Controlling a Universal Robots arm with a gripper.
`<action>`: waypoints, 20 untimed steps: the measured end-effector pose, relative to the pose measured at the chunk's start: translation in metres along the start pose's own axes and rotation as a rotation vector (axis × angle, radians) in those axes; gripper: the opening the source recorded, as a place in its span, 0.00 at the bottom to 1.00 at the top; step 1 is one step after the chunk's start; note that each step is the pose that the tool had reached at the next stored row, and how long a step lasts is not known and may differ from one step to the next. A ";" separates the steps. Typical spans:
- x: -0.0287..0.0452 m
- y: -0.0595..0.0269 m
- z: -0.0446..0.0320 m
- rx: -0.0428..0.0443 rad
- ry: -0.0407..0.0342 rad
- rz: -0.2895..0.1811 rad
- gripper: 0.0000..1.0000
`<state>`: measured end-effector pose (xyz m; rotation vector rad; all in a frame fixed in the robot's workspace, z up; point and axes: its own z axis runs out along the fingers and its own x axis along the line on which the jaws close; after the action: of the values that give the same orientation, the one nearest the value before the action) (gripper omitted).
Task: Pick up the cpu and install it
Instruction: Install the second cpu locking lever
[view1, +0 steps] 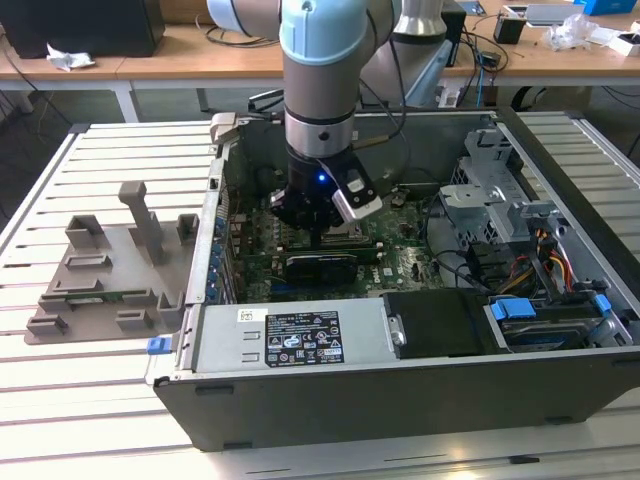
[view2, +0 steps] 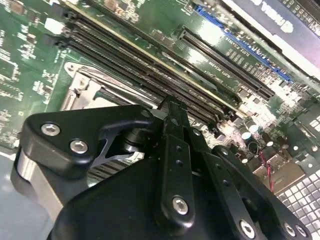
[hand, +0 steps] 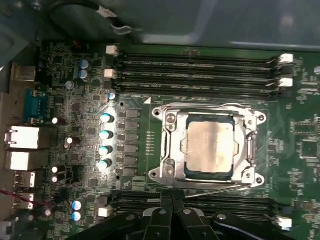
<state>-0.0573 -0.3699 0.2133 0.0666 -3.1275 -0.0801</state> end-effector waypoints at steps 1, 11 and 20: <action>0.0040 0.0000 0.0006 -0.0029 0.0002 -0.002 0.11; 0.0145 0.0012 0.0083 -0.0338 0.0014 -0.046 0.11; 0.0141 0.0086 0.0097 -0.0545 0.0015 -0.086 0.11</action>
<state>-0.0719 -0.3614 0.2043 0.2003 -3.1179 -0.1660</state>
